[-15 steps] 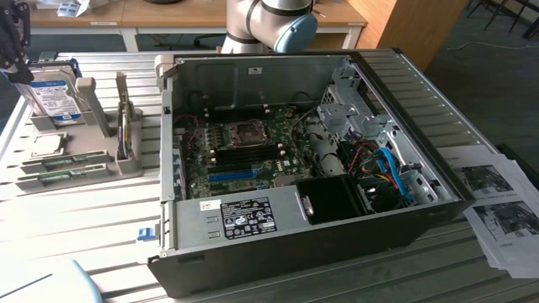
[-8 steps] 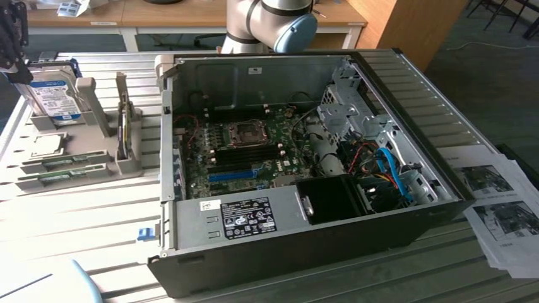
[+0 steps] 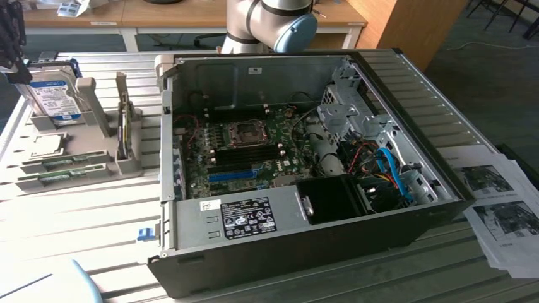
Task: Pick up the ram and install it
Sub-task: 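Pick up the ram and move it above insertion slot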
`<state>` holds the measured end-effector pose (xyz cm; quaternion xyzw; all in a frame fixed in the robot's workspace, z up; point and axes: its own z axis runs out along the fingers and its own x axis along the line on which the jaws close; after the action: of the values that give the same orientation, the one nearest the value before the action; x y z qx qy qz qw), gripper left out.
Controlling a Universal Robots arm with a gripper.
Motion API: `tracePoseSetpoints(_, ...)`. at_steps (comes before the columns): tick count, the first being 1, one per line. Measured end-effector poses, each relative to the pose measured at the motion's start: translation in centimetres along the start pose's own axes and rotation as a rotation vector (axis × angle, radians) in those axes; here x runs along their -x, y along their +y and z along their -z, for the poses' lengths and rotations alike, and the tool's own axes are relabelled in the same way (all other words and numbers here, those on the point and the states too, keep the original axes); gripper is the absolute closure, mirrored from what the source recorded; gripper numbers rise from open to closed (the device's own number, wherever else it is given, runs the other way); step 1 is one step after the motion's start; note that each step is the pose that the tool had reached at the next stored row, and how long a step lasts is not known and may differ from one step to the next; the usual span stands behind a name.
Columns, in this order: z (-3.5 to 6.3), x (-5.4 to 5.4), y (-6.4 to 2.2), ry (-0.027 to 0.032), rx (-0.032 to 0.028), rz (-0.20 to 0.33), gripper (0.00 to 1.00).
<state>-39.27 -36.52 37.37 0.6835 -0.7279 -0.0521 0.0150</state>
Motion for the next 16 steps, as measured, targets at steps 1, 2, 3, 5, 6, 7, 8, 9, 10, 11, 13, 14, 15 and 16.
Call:
tracePoseSetpoints(1,0.00,0.00,0.00,-0.0003,-0.0001,0.000,0.91)
tracePoseSetpoints(2,0.00,0.00,0.00,-0.0003,-0.0001,0.000,0.91)
tracePoseSetpoints(3,0.00,0.00,0.00,-0.0003,-0.0001,0.000,0.91)
tracePoseSetpoints(5,0.00,0.00,0.00,-0.0004,-0.0001,0.000,0.91)
tracePoseSetpoints(6,0.00,0.00,0.00,-0.0004,-0.0001,0.000,0.91)
tracePoseSetpoints(7,0.00,0.00,0.00,-0.0003,0.0000,0.000,0.91)
tracePoseSetpoints(8,0.00,0.00,0.00,-0.0003,-0.0006,0.000,0.91)
tracePoseSetpoints(9,0.00,-0.01,0.00,-0.0007,-0.0051,0.001,0.91)
tracePoseSetpoints(10,-0.01,-0.01,0.01,-0.0012,-0.0128,0.001,0.91)
tracePoseSetpoints(11,0.00,-0.01,0.02,-0.0017,-0.0222,0.001,0.91)
tracePoseSetpoints(13,0.00,-0.01,0.04,-0.0026,-0.0373,0.002,0.91)
tracePoseSetpoints(14,0.00,-0.01,0.04,-0.0029,-0.0427,0.003,0.91)
tracePoseSetpoints(15,0.00,-0.01,0.03,-0.0030,-0.0444,0.003,0.91)
tracePoseSetpoints(16,0.00,-0.01,0.03,-0.0030,-0.0445,0.003,0.91)
